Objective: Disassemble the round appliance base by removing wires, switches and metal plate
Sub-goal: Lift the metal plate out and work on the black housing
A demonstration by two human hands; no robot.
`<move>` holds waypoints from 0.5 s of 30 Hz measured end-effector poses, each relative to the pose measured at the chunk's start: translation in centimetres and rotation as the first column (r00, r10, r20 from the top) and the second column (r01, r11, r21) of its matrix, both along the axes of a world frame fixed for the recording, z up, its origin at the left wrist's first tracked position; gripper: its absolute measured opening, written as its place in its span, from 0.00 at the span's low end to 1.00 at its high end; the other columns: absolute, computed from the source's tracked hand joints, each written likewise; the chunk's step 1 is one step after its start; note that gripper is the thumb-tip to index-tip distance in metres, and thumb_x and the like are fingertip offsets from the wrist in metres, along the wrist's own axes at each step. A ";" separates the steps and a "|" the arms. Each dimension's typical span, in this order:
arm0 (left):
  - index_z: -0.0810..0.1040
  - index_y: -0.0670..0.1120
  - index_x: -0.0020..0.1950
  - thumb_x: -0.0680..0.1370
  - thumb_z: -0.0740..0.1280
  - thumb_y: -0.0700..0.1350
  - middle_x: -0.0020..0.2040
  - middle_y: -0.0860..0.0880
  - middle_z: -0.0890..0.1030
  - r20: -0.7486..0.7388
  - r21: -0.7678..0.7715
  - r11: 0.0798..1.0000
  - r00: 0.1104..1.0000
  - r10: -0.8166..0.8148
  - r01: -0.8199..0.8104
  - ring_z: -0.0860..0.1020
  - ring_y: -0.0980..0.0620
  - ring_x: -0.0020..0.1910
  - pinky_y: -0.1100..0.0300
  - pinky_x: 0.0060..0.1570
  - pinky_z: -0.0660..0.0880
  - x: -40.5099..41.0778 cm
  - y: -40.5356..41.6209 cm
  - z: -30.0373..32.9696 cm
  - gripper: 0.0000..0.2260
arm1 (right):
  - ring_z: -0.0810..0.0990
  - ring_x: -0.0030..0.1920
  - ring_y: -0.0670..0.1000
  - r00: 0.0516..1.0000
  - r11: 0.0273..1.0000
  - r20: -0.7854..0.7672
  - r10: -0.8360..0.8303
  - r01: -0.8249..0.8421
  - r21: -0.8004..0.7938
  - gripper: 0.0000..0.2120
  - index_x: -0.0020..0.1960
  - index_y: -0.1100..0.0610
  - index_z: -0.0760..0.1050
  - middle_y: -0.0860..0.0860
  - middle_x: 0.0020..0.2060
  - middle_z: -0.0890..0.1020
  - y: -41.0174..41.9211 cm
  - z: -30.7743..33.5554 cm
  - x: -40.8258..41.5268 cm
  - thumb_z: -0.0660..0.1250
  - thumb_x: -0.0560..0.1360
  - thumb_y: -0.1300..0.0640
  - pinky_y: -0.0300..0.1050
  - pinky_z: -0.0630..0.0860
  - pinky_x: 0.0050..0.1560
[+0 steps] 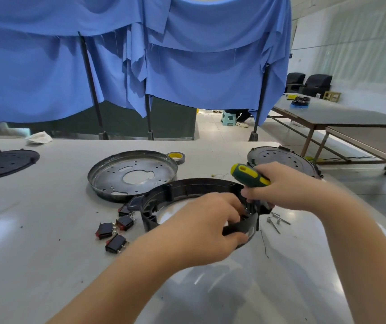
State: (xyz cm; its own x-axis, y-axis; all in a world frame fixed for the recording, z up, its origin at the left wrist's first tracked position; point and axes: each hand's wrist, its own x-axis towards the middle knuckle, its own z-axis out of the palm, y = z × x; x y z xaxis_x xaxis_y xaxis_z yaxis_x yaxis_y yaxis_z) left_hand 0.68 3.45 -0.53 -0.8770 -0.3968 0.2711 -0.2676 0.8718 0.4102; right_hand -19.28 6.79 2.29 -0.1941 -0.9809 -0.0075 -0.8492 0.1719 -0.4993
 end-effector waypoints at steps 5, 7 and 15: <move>0.84 0.45 0.44 0.75 0.71 0.48 0.54 0.55 0.79 0.011 -0.045 0.999 1.000 -0.013 0.013 0.75 0.55 0.53 0.59 0.53 0.71 -0.6 0.7 -1.0 0.07 | 0.78 0.30 0.45 1.000 0.993 -0.012 0.007 -0.006 0.116 0.09 0.47 0.51 0.75 0.51 0.37 0.84 -0.2 -0.5 -0.2 0.70 0.74 0.46 0.39 0.73 0.31; 0.83 0.46 0.45 0.76 0.69 0.48 0.52 0.54 0.80 0.049 -0.034 0.999 0.999 -0.011 0.013 0.75 0.54 0.51 0.56 0.53 0.72 -0.7 0.9 -1.2 0.06 | 0.77 0.30 0.45 1.000 0.991 -0.013 0.003 -0.002 0.137 0.09 0.47 0.50 0.75 0.47 0.33 0.82 -0.3 -0.6 -0.2 0.70 0.73 0.46 0.38 0.73 0.30; 0.78 0.54 0.43 0.76 0.67 0.53 0.48 0.56 0.78 0.090 0.029 0.991 0.988 0.127 -0.130 0.76 0.55 0.51 0.54 0.56 0.73 0.2 -1.3 -1.0 0.05 | 0.79 0.33 0.46 0.999 0.989 0.037 -0.018 0.013 0.144 0.10 0.48 0.50 0.75 0.48 0.36 0.83 -0.4 -1.1 -0.6 0.70 0.73 0.46 0.38 0.74 0.31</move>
State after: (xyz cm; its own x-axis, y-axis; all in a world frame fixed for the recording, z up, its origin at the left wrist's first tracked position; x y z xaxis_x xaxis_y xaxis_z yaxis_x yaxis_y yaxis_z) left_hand 0.87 2.15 -1.56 -0.8376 -0.5159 0.1795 -0.4132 0.8134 0.4095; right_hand -19.92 6.41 1.21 -0.2064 -0.9659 -0.1563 -0.8269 0.2575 -0.5000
